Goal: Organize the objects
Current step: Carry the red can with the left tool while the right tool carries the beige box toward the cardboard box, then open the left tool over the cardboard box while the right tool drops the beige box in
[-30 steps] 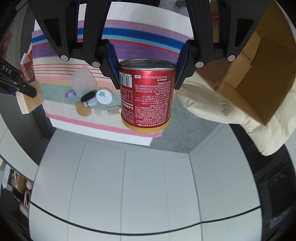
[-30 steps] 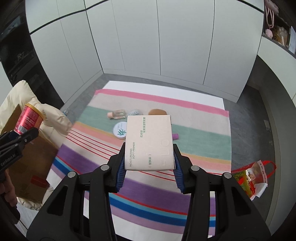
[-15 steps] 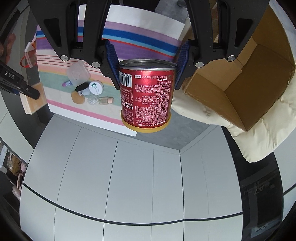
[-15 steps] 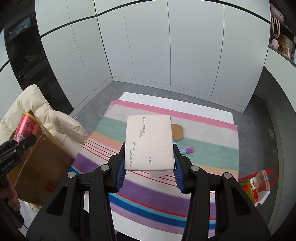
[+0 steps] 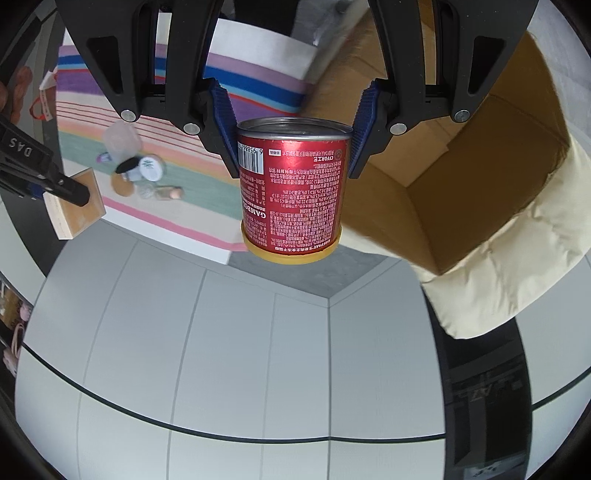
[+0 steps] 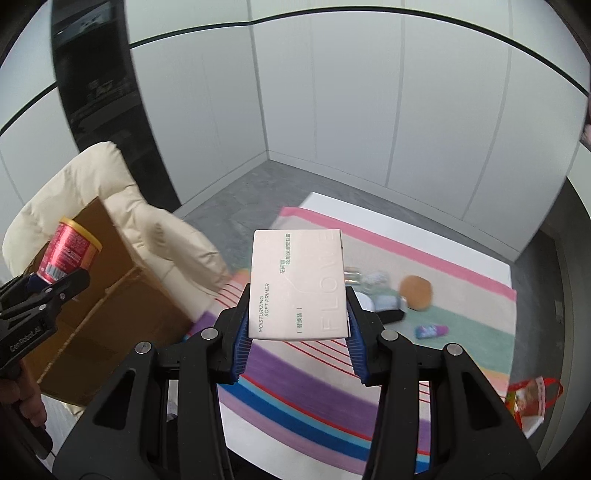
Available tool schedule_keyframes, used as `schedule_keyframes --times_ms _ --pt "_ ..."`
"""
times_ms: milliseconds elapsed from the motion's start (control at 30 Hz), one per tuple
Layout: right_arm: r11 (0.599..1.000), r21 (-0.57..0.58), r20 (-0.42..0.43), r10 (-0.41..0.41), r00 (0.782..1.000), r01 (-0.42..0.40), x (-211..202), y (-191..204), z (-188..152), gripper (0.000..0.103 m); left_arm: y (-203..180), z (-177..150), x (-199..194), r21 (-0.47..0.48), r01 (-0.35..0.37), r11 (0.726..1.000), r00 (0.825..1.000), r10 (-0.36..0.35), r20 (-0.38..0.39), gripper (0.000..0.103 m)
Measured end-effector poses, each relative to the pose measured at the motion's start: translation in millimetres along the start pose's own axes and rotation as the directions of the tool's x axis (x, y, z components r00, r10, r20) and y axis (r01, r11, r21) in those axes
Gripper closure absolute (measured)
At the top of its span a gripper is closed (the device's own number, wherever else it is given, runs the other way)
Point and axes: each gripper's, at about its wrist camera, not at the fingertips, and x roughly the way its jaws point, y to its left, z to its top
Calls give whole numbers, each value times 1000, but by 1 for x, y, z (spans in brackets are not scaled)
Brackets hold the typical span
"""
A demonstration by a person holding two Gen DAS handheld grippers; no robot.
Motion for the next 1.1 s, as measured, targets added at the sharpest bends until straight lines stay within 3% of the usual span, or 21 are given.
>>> schedule_keyframes --times_ms 400,1100 --pt "990 -91 3 106 994 -106 11 77 11 57 75 -8 -6 -96 -76 992 997 73 -30 47" --pt "947 -216 -59 229 972 -236 31 183 7 57 144 -37 -8 -156 -126 980 989 112 -96 47"
